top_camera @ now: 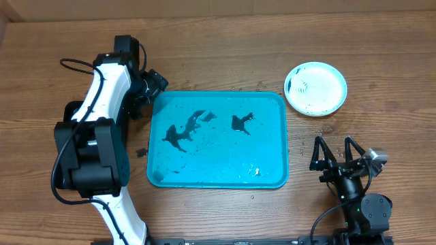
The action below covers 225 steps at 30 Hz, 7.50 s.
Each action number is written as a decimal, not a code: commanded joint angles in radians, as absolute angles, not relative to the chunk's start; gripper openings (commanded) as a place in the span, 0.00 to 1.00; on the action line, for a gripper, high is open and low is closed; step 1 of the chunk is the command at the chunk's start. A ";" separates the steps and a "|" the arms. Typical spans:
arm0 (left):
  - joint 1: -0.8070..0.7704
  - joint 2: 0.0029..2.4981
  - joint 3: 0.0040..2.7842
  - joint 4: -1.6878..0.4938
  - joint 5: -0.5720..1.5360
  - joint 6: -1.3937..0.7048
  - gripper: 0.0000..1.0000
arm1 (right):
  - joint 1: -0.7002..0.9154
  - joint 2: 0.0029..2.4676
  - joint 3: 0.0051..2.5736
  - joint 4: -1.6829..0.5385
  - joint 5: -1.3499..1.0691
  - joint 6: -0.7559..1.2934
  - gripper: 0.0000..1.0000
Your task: Clean dirty plates on tray and stack at the side
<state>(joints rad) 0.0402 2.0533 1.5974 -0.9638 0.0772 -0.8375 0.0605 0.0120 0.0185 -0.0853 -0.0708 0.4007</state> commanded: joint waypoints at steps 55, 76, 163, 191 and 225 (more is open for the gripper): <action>0.012 2.028 1.592 -1.002 0.037 -0.393 1.00 | 0.066 0.003 0.008 -0.081 -0.053 0.385 1.00; -0.138 1.629 1.277 -0.798 0.014 -0.074 1.00 | 0.066 0.003 0.008 -0.081 -0.053 0.385 1.00; 0.058 0.003 0.005 -0.075 0.067 -0.115 1.00 | 0.066 0.003 0.008 -0.081 -0.053 0.385 1.00; 0.058 0.004 0.005 -0.074 0.070 -0.116 1.00 | 0.066 0.003 0.008 -0.081 -0.053 0.385 1.00; 0.058 0.004 0.005 -0.074 0.070 -0.116 1.00 | 0.066 0.003 0.008 -0.081 -0.053 0.385 1.00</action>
